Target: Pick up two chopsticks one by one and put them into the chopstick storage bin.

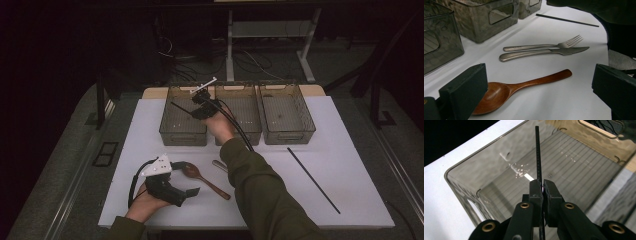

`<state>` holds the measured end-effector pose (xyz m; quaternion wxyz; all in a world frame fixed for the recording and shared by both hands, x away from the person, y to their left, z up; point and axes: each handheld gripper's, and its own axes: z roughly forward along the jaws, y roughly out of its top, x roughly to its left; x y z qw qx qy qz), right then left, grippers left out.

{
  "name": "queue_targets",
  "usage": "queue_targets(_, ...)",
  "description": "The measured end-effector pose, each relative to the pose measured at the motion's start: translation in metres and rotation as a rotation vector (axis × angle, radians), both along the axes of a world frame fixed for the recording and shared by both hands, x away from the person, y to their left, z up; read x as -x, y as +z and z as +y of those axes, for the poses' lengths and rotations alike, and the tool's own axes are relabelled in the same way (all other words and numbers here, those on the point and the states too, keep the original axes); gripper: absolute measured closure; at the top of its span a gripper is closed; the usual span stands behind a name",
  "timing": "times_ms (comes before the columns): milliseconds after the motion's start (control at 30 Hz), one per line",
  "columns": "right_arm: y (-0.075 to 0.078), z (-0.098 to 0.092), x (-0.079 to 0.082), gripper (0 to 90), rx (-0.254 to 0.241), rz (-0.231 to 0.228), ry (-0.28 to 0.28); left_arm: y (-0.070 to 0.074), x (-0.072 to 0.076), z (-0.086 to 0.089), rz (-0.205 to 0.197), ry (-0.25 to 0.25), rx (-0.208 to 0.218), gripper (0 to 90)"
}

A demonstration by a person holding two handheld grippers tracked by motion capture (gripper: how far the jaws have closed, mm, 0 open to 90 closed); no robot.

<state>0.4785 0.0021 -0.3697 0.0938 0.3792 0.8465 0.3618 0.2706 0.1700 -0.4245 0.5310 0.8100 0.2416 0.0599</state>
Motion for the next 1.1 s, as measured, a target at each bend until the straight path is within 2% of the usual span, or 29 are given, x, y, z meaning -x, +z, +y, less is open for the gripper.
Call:
queue_targets(67,-0.001,0.003,-0.002,84.0,0.009,-0.009,-0.005,0.0,0.0,0.0,0.0,-0.001,0.0,0.0)
queue_targets(133,0.0,0.004,-0.002,75.5,-0.005,-0.027,-0.017,0.0,0.0,0.0,0.0,-0.001,0.001,0.0)
queue_targets(200,0.001,0.004,-0.002,71.9,-0.02,-0.023,-0.01,0.0,0.0,0.001,0.0,-0.001,0.002,0.0)
queue_targets(267,0.002,0.003,-0.001,69.5,-0.013,-0.032,-0.004,0.0,0.0,0.0,0.001,-0.001,0.002,0.0)
queue_targets(567,0.013,-0.005,0.003,52.7,-0.061,-0.021,0.02,0.0,0.0,0.0,-0.003,-0.001,-0.003,0.0)
queue_targets(767,0.02,-0.018,0.012,44.4,-0.089,-0.028,0.041,0.0,0.001,0.0,0.001,0.003,-0.006,0.0)
queue_targets(1100,0.03,-0.054,0.034,39.8,-0.117,-0.052,0.077,-0.001,-0.001,0.0,0.004,0.008,-0.015,0.0)
